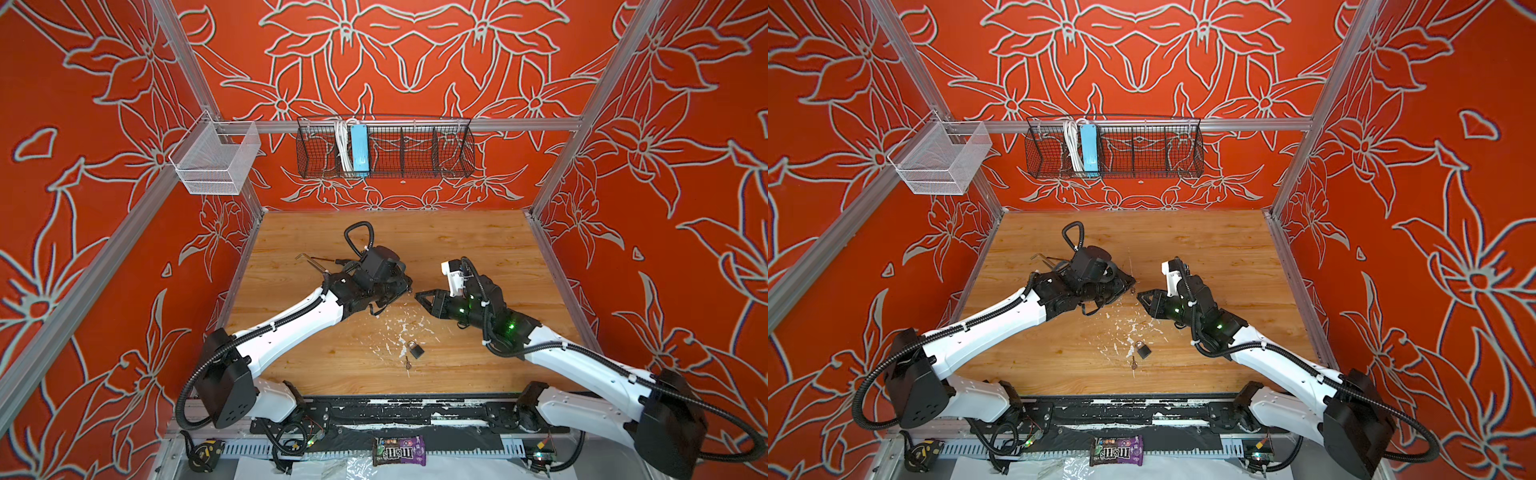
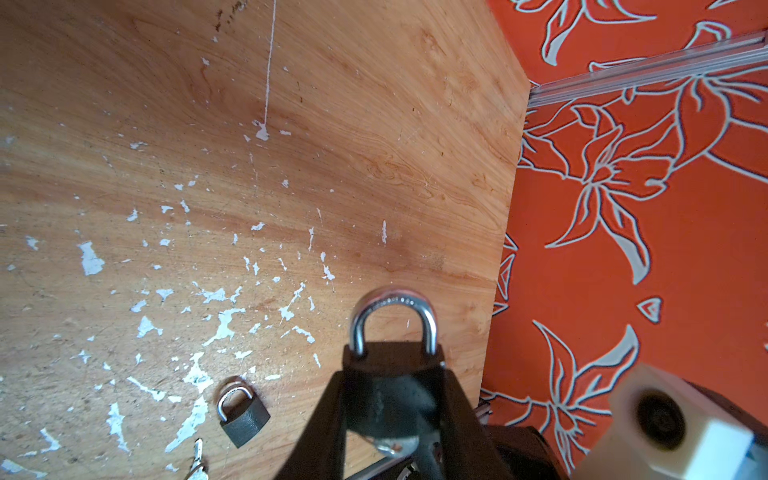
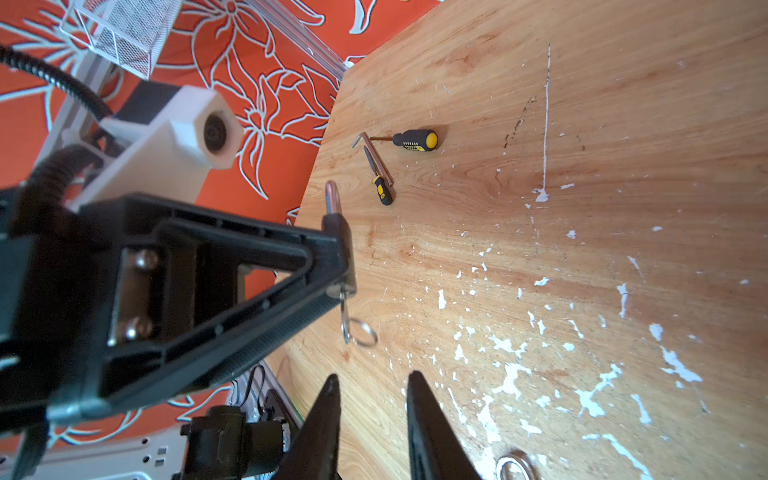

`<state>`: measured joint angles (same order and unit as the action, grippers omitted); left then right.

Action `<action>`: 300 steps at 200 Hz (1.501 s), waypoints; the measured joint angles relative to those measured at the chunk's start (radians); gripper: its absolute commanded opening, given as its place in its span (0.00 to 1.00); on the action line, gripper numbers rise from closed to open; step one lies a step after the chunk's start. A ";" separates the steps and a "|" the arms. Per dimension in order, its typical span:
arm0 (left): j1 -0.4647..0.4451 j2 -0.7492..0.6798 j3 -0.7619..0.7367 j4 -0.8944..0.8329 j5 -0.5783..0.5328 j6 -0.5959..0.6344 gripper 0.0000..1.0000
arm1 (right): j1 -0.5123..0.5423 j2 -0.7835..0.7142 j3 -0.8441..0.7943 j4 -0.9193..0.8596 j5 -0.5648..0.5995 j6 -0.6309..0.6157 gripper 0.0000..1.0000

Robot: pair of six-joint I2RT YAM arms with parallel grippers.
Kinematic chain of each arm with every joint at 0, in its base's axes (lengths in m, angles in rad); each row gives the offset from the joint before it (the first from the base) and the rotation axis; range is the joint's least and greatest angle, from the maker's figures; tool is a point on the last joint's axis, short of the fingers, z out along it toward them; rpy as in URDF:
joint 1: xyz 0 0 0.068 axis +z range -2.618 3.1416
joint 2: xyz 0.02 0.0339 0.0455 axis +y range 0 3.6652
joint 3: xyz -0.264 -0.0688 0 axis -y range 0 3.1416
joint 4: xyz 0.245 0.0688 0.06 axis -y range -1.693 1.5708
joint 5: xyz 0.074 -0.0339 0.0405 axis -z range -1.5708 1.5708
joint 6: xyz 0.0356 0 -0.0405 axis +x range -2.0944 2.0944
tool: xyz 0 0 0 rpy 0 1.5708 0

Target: Unlock with the key

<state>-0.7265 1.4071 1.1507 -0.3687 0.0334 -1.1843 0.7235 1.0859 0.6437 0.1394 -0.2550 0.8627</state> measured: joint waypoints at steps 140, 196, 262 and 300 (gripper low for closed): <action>0.000 0.000 -0.005 0.016 -0.004 -0.010 0.00 | 0.000 0.108 0.033 0.091 -0.016 0.039 0.19; 0.000 -0.006 -0.005 0.021 0.013 -0.010 0.00 | -0.001 0.121 0.035 0.124 -0.017 0.042 0.13; 0.000 -0.037 -0.039 0.053 0.014 -0.027 0.00 | -0.001 0.126 0.043 0.137 -0.040 0.085 0.00; 0.000 -0.071 -0.080 0.095 0.011 -0.056 0.00 | -0.002 0.132 0.043 0.163 -0.072 0.138 0.00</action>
<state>-0.7261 1.3361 1.0702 -0.2741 0.0441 -1.2404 0.7212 1.2182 0.6872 0.3027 -0.3267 1.0004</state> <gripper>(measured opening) 0.320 0.054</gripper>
